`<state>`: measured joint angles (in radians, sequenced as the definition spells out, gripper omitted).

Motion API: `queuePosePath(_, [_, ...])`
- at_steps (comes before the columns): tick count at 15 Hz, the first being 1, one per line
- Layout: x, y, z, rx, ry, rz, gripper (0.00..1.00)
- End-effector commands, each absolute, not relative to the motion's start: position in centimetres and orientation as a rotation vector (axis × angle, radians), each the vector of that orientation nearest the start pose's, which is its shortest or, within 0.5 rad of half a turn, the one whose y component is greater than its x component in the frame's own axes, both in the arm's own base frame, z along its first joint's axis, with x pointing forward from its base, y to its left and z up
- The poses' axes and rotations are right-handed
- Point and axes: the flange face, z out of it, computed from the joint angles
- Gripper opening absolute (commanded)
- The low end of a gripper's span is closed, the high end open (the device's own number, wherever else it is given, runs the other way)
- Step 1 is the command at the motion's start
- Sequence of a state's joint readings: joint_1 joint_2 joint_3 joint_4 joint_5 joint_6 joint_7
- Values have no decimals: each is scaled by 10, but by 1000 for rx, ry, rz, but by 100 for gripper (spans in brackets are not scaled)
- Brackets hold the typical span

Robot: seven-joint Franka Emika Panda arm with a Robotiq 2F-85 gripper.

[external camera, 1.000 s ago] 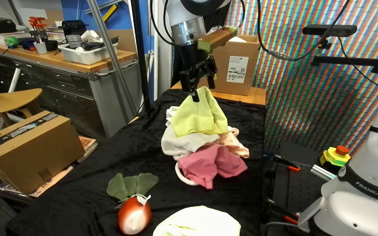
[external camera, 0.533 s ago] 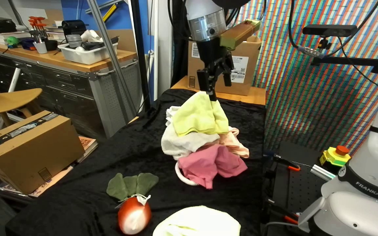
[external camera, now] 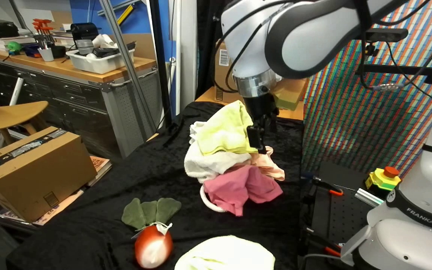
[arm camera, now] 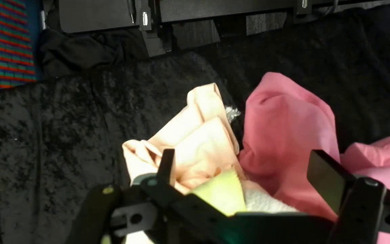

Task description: Place the t-shirts, towels and radish in a pile on the table

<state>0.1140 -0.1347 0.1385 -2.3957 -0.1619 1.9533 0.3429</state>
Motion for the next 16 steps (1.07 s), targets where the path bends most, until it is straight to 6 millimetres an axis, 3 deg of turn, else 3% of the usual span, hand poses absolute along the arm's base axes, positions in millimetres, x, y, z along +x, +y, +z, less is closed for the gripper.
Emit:
queuePosePath(1, [401, 131, 321, -3356, -145, 346, 100])
queuePosePath(6, [378, 201, 293, -3328, -377, 273, 100])
queuePosePath(10, [367, 255, 285, -3279, -505, 203, 100])
queuePosePath(13, [370, 291, 281, -3240, -559, 182, 100])
queuePosePath(16, [384, 321, 280, -3202, -487, 184, 100])
